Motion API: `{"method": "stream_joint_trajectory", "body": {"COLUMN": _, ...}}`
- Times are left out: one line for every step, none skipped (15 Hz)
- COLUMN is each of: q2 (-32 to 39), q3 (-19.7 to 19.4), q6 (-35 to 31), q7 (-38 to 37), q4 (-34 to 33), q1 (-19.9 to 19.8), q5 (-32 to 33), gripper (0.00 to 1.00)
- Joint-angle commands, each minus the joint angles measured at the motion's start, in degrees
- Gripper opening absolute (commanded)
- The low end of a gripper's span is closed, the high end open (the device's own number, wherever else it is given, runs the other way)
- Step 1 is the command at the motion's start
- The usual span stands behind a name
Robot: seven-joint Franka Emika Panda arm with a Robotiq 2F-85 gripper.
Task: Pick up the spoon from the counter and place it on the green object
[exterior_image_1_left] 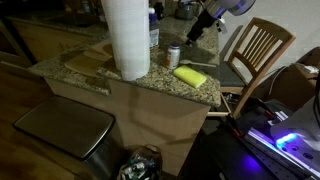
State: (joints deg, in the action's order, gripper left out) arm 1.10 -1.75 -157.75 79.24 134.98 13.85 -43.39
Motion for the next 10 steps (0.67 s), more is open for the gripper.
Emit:
{"method": "stream_joint_trajectory", "body": {"q2": -6.64, "q3": -1.17, "q6": 8.40, "q7": -0.48, "q4": 1.44, "q1": -1.03, "q5": 2.17, "gripper": 1.00}}
{"method": "stream_joint_trajectory", "body": {"q2": -8.55, "q3": 1.01, "q6": 12.16, "q7": -0.94, "q4": 1.14, "q1": -4.07, "q5": 2.40, "gripper": 1.00}}
{"method": "stream_joint_trajectory", "body": {"q2": -11.17, "q3": 0.20, "q6": 16.39, "q7": -0.35, "q4": 0.94, "q1": -4.47, "q5": 1.45, "gripper": 1.00}}
{"method": "stream_joint_trajectory", "body": {"q2": -14.59, "q3": -0.78, "q6": 20.66, "q7": 1.13, "q4": 1.06, "q1": -5.02, "q5": -0.78, "gripper": 1.00}}
{"method": "stream_joint_trajectory", "body": {"q2": -17.64, "q3": -1.98, "q6": 24.70, "q7": 2.19, "q4": 1.03, "q1": -5.46, "q5": -2.72, "gripper": 1.00}}
{"method": "stream_joint_trajectory", "body": {"q2": -20.91, "q3": -3.38, "q6": 27.90, "q7": 3.52, "q4": 1.43, "q1": -5.69, "q5": -5.63, "gripper": 1.00}}
{"method": "stream_joint_trajectory", "body": {"q2": -14.47, "q3": -0.83, "q6": 22.49, "q7": 0.48, "q4": -0.36, "q1": -5.41, "q5": -2.24, "gripper": 1.00}}
{"method": "stream_joint_trajectory", "body": {"q2": -16.98, "q3": -1.46, "q6": 24.20, "q7": 0.55, "q4": -0.29, "q1": -5.74, "q5": -2.58, "gripper": 1.00}}
{"method": "stream_joint_trajectory", "body": {"q2": -17.82, "q3": -1.53, "q6": 24.19, "q7": 0.20, "q4": -0.08, "q1": -5.79, "q5": -2.41, "gripper": 1.00}}
{"method": "stream_joint_trajectory", "body": {"q2": -17.63, "q3": -1.38, "q6": 24.14, "q7": 0.18, "q4": 0.06, "q1": -5.77, "q5": -2.41, "gripper": 1.00}}
